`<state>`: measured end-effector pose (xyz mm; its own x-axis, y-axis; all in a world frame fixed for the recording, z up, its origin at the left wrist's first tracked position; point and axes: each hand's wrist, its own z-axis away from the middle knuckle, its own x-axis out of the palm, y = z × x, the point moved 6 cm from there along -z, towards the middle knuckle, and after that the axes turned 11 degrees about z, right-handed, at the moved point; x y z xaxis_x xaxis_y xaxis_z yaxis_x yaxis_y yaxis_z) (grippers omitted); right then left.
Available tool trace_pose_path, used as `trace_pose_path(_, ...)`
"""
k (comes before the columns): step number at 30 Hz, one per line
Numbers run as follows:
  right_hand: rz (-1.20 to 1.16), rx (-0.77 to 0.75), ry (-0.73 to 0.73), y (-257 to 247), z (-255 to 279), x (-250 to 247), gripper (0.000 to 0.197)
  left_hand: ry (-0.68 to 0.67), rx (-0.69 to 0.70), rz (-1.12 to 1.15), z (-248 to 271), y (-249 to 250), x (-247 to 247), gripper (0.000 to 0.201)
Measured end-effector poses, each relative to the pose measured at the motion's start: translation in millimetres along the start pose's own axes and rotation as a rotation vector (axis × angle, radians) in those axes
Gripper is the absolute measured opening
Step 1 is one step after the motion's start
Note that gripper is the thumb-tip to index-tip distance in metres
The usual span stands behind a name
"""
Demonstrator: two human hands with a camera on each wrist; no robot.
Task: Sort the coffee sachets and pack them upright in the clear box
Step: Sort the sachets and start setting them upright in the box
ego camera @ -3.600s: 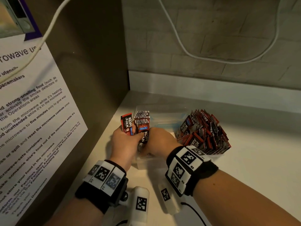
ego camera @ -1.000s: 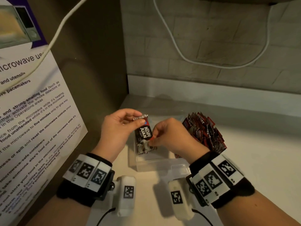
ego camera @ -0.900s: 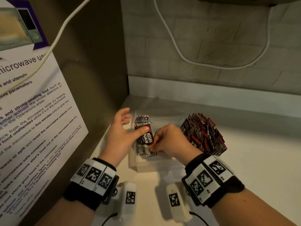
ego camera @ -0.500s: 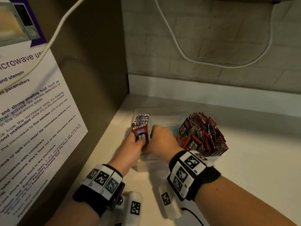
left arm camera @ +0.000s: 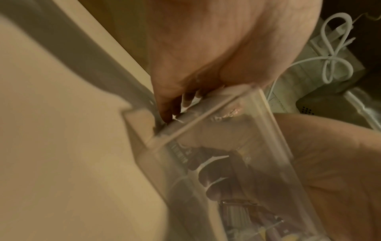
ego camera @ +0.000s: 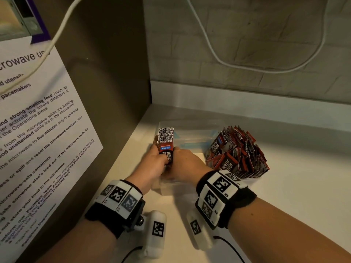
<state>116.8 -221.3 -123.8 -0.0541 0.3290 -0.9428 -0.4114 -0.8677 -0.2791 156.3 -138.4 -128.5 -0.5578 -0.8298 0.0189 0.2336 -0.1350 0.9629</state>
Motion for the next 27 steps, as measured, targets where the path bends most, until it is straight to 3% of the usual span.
trace_pose_path(8,-0.061,0.029,-0.005,3,4,-4,0.049,-0.004,0.024,0.035,-3,-3,-2,0.062)
trace_pose_path(12,-0.083,0.078,-0.009,5,12,-10,0.039,-0.021,0.037,0.068,-2,-3,-1,0.07)
trace_pose_path(15,-0.071,0.104,0.0,4,16,-18,0.046,-0.048,0.047,0.063,0,-2,-3,0.075)
trace_pose_path(19,-0.044,0.11,0.003,2,29,-39,0.05,-0.032,0.038,0.088,5,4,-10,0.104)
trace_pose_path(21,-0.042,0.108,0.022,3,39,-56,0.044,0.046,0.186,0.109,14,21,-15,0.097)
trace_pose_path(25,-0.144,0.133,0.232,23,61,-106,0.059,0.197,0.689,0.048,60,84,-9,0.079)
trace_pose_path(27,-0.249,0.172,0.39,46,73,-130,0.052,0.119,0.827,-0.046,76,102,16,0.073)
